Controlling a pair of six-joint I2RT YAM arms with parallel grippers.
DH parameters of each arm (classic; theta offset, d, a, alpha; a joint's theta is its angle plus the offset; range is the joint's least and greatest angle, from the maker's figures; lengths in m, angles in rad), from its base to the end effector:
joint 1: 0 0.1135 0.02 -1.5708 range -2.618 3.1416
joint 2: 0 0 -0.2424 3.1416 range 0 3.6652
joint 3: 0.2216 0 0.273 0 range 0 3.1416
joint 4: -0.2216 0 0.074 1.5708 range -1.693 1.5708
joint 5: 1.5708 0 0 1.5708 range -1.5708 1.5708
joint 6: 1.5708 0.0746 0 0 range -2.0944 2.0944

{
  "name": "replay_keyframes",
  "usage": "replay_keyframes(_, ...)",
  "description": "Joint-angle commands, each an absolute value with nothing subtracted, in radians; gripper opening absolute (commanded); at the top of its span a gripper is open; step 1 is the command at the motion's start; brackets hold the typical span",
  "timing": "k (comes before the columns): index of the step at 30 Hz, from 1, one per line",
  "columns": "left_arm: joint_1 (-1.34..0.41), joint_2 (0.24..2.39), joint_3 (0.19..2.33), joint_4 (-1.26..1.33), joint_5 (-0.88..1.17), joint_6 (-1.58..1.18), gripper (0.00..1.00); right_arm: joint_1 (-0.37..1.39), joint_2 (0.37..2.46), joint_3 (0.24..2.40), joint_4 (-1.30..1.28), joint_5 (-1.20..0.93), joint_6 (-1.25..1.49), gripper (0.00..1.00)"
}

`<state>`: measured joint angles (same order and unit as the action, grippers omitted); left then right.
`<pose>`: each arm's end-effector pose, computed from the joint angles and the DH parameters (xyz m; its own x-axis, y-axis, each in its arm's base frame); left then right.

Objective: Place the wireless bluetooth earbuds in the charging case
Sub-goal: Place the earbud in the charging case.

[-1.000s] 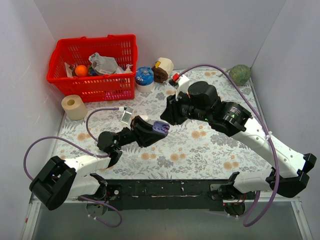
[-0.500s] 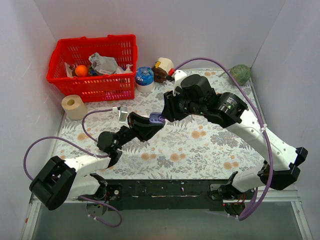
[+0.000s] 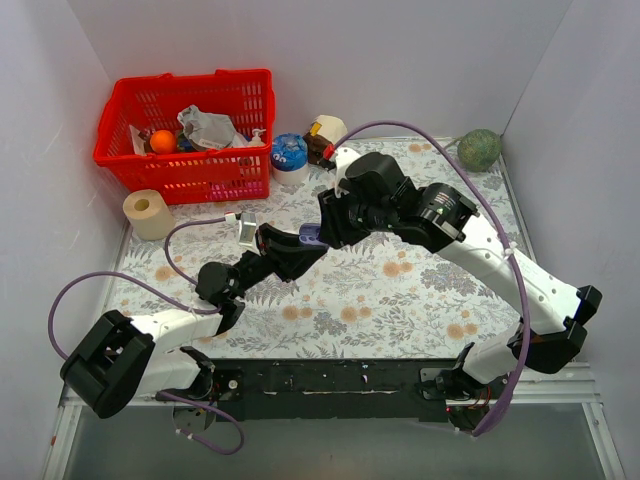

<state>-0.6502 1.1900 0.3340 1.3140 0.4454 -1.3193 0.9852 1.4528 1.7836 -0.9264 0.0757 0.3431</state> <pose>0.2007 -0.1930 0.2392 -0.7394 -0.5358 -0.4077 0.5534 -0.1387 -0.8213 0.1963 0.2858 0.4142 -0.5599 -0.2373 -0.7938 -0.6457 0.7254 0.2385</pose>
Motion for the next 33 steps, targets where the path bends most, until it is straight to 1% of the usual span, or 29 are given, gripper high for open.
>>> replay_keyframes(1,-0.655,1.163,0.365,1.319,0.446,-1.302,0.00,0.992,1.457,1.822,-0.907,0.072,0.334,0.43)
replay_keyframes(14,-0.655,1.147,0.374,1.298,0.459,-1.304,0.00,1.005,1.480,1.812,-0.891,0.046,0.319,0.42)
replay_keyframes(28,-0.657,1.140,0.374,1.289,0.468,-1.307,0.00,1.019,1.497,1.804,-0.902,0.051,0.293,0.34)
replay_keyframes(33,-0.657,1.144,0.373,1.301,0.476,-1.316,0.00,1.041,1.488,1.775,-0.855,0.018,0.269,0.32)
